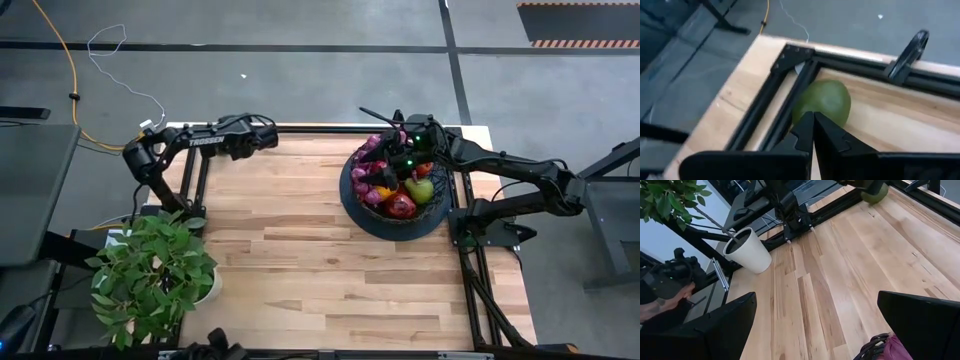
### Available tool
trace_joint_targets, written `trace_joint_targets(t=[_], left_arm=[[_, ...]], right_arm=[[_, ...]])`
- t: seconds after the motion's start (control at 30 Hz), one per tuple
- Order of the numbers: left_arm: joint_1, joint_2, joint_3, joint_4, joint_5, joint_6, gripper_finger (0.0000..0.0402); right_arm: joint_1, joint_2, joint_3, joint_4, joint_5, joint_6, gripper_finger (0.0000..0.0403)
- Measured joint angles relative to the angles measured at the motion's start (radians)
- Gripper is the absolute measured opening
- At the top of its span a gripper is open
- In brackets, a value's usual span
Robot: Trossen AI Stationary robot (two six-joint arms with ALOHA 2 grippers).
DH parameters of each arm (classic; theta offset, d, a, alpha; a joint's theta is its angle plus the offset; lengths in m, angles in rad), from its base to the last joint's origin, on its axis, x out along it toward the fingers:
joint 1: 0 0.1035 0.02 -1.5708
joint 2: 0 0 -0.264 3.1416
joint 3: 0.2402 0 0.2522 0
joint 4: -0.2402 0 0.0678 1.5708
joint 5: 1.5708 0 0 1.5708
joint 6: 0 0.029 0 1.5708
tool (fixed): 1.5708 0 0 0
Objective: Build produce basket
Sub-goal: Put the green lime into the black wire basket
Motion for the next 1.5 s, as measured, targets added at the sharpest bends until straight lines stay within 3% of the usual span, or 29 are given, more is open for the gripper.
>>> trace_joint_targets(t=[0.37, 0.5, 0.77, 0.93, 1.03, 1.2, 1.5], left_arm=[[-0.006, -0.029, -0.006, 0.003, -0.044, 0.088, 0.004], [0.011, -0.029, -0.032, 0.013, -0.039, 0.04, 0.0058], [0.114, -0.029, -0.151, 0.108, 0.008, -0.178, 0.0007], [0.159, -0.028, -0.185, 0.265, -0.041, -0.189, 0.0002], [0.178, -0.019, -0.188, 0.427, -0.051, -0.111, 0.0001], [0.187, 0.004, -0.169, 0.376, -0.046, -0.179, 0.0], [0.185, 0.018, -0.195, 0.305, 0.071, 0.022, 0.0]], right_arm=[[0.0, 0.0, 0.0, 0.006, 0.019, 0.0, 0.0397], [0.0, 0.0, 0.0, 0.005, 0.019, -0.005, 0.0397], [0.0, 0.0, 0.0, 0.003, 0.019, -0.008, 0.0397], [0.0, 0.0, 0.0, 0.0, 0.019, -0.01, 0.0397], [0.0, 0.0, 0.0, -0.006, 0.019, -0.01, 0.0397], [0.0, 0.0, 0.0, -0.026, 0.018, -0.008, 0.0397], [0.0, 0.0, 0.0, -0.066, -0.002, -0.008, 0.0397]])
